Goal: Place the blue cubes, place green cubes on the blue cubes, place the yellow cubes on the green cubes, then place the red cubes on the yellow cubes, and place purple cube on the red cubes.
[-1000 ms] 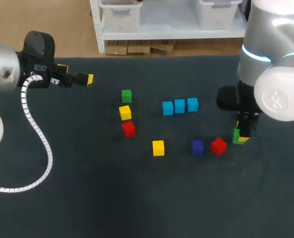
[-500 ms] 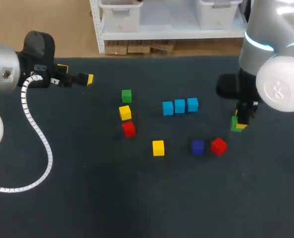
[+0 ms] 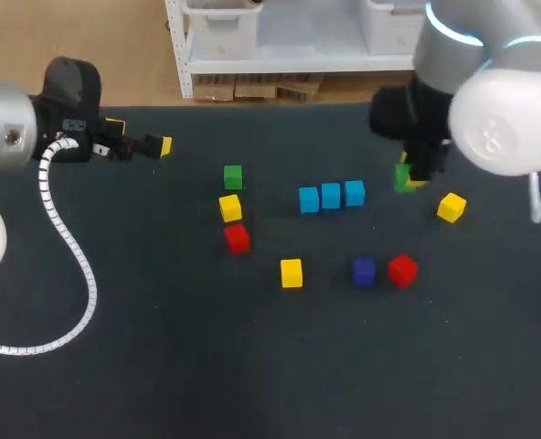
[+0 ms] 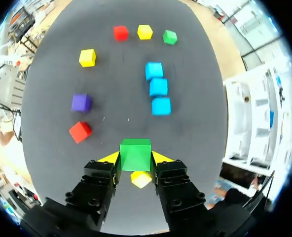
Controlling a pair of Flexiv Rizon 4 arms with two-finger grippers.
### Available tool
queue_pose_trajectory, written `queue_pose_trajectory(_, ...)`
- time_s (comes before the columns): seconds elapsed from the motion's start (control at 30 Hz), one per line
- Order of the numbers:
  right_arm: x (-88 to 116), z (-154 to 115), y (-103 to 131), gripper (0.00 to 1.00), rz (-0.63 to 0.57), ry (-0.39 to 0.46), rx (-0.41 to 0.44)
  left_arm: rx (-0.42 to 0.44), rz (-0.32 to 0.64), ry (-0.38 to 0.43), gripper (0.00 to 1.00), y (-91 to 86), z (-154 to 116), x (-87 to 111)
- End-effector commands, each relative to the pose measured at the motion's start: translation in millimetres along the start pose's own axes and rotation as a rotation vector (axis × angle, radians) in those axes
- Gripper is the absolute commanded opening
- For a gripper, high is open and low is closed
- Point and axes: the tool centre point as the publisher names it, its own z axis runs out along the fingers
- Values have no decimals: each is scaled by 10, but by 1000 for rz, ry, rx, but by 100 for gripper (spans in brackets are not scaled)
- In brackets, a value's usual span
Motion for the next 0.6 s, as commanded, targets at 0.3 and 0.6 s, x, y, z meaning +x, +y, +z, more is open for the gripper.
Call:
queue_pose_trajectory(0.3, -460, 220, -255, 0, -41, 31, -49, 10, 2, -8, 100, 23, -5, 20)
queue_pose_trajectory(0.6, -542, 326, -391, 0, -42, 42, -55, 10, 2, -8, 100, 23, -5, 20)
